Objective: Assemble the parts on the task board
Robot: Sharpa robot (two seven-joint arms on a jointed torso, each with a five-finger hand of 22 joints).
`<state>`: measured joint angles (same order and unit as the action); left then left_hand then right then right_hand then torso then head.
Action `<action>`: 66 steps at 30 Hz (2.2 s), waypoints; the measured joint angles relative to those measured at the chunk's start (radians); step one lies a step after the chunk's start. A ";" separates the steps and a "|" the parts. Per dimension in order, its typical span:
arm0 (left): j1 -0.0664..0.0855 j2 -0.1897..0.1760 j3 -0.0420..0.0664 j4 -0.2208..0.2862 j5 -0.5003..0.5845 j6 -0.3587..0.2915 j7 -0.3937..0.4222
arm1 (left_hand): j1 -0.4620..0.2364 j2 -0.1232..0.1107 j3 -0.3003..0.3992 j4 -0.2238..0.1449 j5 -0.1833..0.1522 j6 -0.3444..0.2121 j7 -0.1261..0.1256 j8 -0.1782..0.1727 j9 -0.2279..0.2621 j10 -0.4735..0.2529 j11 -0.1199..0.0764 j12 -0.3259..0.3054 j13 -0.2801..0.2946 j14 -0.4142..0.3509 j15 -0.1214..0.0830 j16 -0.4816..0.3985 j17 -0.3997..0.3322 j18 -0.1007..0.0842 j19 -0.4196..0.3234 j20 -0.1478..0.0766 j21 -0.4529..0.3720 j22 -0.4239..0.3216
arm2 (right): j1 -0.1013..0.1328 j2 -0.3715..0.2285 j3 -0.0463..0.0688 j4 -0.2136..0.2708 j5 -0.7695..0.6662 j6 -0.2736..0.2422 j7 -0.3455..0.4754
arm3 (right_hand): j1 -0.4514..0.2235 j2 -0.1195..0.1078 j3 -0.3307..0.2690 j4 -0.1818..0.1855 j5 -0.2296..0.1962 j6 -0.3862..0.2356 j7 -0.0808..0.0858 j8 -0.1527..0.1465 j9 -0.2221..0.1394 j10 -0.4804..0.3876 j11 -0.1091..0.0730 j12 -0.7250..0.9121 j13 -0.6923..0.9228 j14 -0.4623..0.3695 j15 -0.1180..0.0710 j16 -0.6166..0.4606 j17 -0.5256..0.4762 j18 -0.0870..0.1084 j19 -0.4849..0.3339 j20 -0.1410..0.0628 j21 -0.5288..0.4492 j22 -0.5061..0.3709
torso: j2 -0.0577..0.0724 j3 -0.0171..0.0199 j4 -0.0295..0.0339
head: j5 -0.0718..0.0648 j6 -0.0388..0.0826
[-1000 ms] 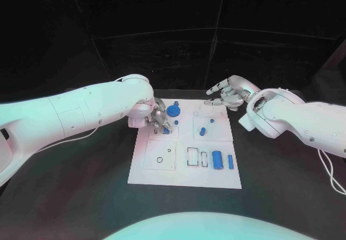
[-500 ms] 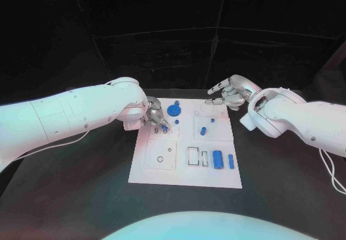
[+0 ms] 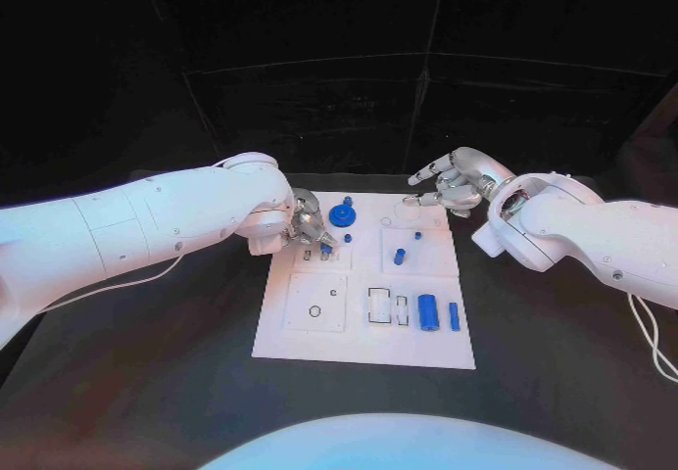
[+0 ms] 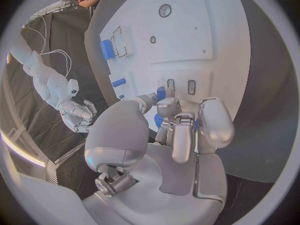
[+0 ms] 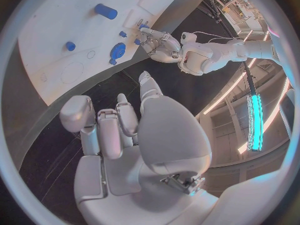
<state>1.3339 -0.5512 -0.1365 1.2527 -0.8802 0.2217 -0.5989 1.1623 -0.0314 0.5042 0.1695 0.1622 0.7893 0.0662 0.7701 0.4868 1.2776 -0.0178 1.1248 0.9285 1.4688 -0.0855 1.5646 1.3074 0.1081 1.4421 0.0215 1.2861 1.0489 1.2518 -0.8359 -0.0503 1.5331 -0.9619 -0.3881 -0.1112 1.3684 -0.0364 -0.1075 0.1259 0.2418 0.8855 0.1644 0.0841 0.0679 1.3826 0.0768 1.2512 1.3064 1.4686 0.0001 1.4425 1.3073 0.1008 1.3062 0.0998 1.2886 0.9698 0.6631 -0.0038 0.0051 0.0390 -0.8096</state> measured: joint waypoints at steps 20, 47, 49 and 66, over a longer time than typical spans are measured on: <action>-0.009 0.019 -0.001 -0.025 -0.020 0.034 -0.032 | -0.011 -0.009 0.026 -0.021 -0.008 -0.001 0.002 0.000 0.001 0.000 0.000 0.000 -0.001 0.000 0.000 0.000 0.000 0.000 0.000 0.000 0.000 0.005 | 0.000 0.001 0.000 0.004 -0.011 0.000 0.000 | 0.000 0.000 -0.004 0.004 0.000 0.004 -0.004 0.000 0.000 0.000 0.000 0.000 -0.005 0.000 0.000 -0.004 0.000 0.000 0.000 0.000 -0.007 -0.012 | 0.000 -0.0012 -0.0004 | -0.001 -0.007; -0.009 0.022 0.001 -0.030 -0.025 0.075 -0.048 | -0.010 -0.007 0.027 -0.022 -0.003 -0.001 0.003 0.005 0.002 0.000 0.000 0.000 -0.001 0.000 0.000 0.000 0.000 0.000 0.000 0.000 0.000 0.008 | 0.000 0.008 0.000 -0.022 0.071 -0.071 0.080 | 0.146 0.048 -0.072 0.092 0.023 -0.001 0.042 0.032 0.003 -0.415 0.065 -0.905 -0.875 -0.104 0.076 -0.118 0.000 0.078 -0.325 0.076 -0.769 -0.747 | 0.000 -0.0009 0.0003 | -0.001 -0.013; -0.009 0.024 0.001 -0.032 -0.025 0.076 -0.048 | -0.010 -0.007 0.027 -0.022 -0.003 -0.003 0.003 0.005 0.002 0.000 0.000 0.000 -0.001 0.000 0.000 0.000 0.000 0.000 0.000 0.000 0.000 0.009 | 0.000 0.009 0.000 -0.023 0.084 -0.075 0.089 | 0.154 0.048 -0.072 0.092 0.023 -0.006 0.047 0.035 0.003 -0.418 0.068 -0.933 -0.932 -0.226 0.086 -0.292 0.000 0.078 -0.353 0.088 -0.834 -0.783 | 0.000 -0.0008 0.0003 | 0.000 -0.013; -0.010 0.041 0.000 -0.053 -0.028 0.090 -0.051 | -0.076 -0.014 0.075 -0.064 -0.004 0.007 -0.010 0.020 0.010 0.006 -0.006 0.000 -0.001 0.000 0.000 0.000 0.000 0.000 0.000 0.000 0.000 0.012 | 0.000 0.010 0.000 -0.023 0.151 -0.087 0.140 | 0.153 0.061 -0.089 0.053 0.023 -0.035 0.054 0.070 0.002 -0.411 0.075 -0.974 -1.170 -0.421 0.093 -0.996 -0.146 0.078 -0.319 0.119 -1.050 -0.900 | 0.000 0.0000 -0.0002 | 0.001 -0.016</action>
<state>1.3242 -0.5105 -0.1364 1.1996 -0.9084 0.3118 -0.6503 1.0868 -0.0453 0.5789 0.1051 0.1584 0.7960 0.0558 0.7903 0.4971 1.2833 -0.0236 1.1249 0.9270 1.4687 -0.0855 1.5646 1.3074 0.1081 1.4422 0.0216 1.2861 1.0611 1.2517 -0.8260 -0.0505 1.5098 -0.8111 -0.4748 0.0291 1.5209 0.0243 -0.1965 0.1790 0.2651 0.8502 0.2186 0.1537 0.0701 0.9718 0.1522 0.2775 0.1362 1.0473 0.0927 0.4466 1.1613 0.1789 0.9873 0.2193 0.2386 0.0694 0.6632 -0.0038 0.0049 0.0398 -0.8260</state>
